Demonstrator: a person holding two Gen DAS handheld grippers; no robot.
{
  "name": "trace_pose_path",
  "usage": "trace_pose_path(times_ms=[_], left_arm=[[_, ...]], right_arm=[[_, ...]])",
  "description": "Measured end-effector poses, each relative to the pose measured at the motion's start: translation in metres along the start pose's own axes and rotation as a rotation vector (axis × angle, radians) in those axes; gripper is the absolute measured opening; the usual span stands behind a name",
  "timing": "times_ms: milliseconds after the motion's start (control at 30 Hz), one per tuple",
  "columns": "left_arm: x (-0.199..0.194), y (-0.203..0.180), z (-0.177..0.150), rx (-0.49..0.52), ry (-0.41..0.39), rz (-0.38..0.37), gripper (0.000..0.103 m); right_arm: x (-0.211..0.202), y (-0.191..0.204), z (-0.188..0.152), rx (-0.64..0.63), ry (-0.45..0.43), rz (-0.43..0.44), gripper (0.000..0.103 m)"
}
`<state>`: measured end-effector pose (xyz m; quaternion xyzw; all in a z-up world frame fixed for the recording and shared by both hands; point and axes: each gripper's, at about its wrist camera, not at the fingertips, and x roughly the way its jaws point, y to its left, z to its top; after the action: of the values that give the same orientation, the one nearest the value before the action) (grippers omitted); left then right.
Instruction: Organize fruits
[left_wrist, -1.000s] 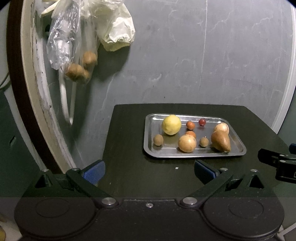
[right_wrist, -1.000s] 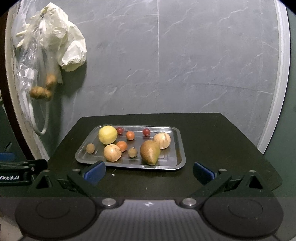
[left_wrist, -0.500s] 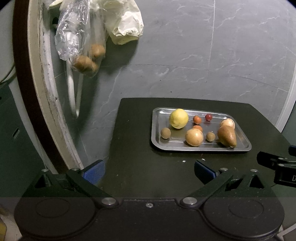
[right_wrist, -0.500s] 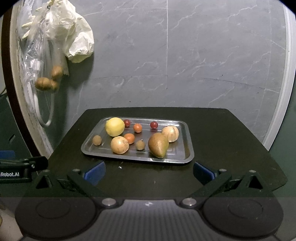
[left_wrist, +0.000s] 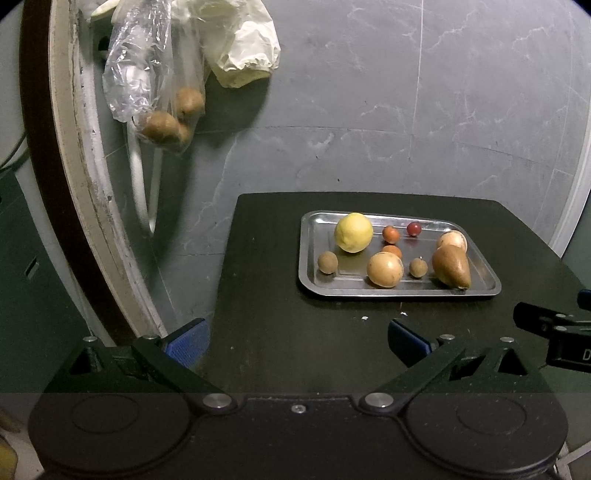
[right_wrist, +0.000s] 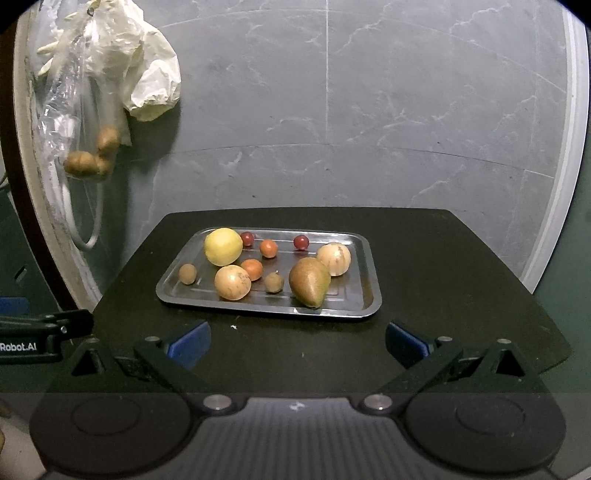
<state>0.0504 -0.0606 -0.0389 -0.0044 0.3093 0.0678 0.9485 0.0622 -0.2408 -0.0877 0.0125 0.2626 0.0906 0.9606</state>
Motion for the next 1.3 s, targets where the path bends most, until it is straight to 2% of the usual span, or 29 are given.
trace_pose_path(times_ms=[1300], left_arm=[[0.003,0.0026,0.0012,0.007,0.002,-0.003,0.102]], right_arm=[[0.0024,-0.0074,0.0013,0.014,0.001,-0.012,0.103]])
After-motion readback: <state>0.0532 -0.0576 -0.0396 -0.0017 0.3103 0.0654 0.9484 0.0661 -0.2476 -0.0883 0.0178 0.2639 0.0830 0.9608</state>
